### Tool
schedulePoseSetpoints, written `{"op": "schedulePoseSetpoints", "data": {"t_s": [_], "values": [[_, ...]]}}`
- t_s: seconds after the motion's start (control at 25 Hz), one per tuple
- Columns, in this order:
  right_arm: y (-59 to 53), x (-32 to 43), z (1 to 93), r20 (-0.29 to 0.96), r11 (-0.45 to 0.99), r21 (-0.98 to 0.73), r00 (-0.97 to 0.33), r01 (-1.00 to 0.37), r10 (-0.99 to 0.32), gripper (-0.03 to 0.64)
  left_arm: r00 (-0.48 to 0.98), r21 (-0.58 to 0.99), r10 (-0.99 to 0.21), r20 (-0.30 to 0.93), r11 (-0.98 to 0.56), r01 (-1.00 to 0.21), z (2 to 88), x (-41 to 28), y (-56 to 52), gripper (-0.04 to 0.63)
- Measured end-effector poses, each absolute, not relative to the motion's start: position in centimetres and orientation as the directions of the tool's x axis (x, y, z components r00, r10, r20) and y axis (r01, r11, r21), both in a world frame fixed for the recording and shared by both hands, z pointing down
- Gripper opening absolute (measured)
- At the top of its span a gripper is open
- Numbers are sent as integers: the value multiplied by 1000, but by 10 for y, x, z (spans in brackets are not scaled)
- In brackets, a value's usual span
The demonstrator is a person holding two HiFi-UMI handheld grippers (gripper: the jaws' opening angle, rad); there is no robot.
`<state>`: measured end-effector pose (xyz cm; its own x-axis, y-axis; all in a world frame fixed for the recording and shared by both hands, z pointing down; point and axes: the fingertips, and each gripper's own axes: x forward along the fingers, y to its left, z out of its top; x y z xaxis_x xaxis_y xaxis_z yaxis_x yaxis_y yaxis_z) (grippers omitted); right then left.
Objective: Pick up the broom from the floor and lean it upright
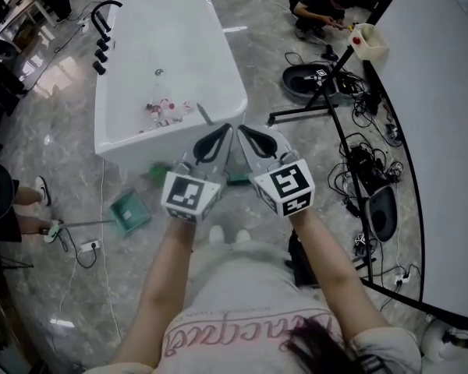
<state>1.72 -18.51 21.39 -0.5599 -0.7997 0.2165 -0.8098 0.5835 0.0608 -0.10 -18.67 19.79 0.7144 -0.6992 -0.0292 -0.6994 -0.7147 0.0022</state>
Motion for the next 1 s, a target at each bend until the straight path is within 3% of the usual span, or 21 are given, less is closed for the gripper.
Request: {"op": "schedulePoseSetpoints", "data": {"t_s": [1.0], "values": [[-190,31,161,92,519,36,-515,-854,-852,0,741,98,-663,-105,-748,-656,153,8,-190,-2]]}}
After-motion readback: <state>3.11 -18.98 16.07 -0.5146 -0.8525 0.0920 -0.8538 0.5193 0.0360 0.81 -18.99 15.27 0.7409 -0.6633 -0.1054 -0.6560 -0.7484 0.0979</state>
